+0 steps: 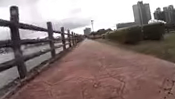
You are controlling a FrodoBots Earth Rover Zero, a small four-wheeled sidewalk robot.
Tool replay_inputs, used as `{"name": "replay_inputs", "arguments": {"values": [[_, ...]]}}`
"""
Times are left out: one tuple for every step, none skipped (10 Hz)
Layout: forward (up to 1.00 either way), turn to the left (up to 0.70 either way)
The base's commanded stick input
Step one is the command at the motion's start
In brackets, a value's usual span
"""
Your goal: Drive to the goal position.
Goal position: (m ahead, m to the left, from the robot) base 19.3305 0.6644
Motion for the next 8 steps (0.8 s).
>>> {"name": "replay_inputs", "arguments": {"values": [[0.70,0.00],[0.70,0.00],[0.70,0.00],[0.70,0.00],[0.70,0.00],[0.70,0.00],[0.70,0.00],[0.70,0.00]]}}
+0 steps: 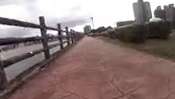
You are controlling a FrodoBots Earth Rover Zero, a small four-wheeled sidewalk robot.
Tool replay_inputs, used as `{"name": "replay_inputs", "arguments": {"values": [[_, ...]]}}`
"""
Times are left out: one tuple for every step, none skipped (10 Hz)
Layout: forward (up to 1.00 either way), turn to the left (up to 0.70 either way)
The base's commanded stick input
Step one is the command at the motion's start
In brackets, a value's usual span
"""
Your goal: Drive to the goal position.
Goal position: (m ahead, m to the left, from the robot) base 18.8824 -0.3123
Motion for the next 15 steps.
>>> {"name": "replay_inputs", "arguments": {"values": [[0.70,0.00],[0.70,0.00],[0.70,0.00],[0.70,0.00],[0.70,0.00],[0.70,0.00],[0.70,0.00],[0.70,0.00],[0.70,0.00],[0.70,0.00],[0.70,0.00],[0.70,0.00],[0.70,0.00],[0.70,0.00],[0.70,0.00]]}}
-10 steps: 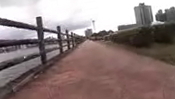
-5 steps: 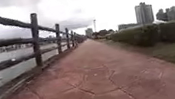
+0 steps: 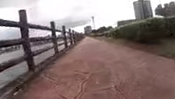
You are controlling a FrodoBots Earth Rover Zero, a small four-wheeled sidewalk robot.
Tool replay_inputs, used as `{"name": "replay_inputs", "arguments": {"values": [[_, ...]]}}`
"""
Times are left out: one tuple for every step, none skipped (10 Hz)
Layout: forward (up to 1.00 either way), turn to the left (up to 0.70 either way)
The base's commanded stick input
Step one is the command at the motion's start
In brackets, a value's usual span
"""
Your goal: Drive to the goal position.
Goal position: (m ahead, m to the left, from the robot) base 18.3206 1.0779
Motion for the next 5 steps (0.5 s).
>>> {"name": "replay_inputs", "arguments": {"values": [[0.70,0.00],[0.70,0.00],[0.70,0.00],[0.70,0.00],[0.70,0.00]]}}
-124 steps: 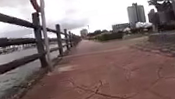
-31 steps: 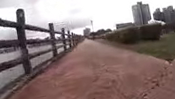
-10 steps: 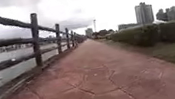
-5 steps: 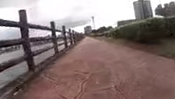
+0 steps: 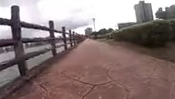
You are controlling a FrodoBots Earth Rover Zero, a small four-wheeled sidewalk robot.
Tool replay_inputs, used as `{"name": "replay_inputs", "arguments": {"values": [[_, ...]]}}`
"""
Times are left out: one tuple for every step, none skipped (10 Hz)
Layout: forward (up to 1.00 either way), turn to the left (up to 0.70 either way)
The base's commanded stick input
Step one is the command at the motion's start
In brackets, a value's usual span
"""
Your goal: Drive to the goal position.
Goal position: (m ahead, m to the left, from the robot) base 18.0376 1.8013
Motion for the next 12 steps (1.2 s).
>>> {"name": "replay_inputs", "arguments": {"values": [[0.70,0.00],[0.70,0.00],[0.70,0.00],[0.70,0.00],[0.70,0.00],[0.70,0.00],[0.70,0.00],[0.70,0.00],[0.70,0.00],[0.70,0.00],[0.70,0.00],[0.70,0.00]]}}
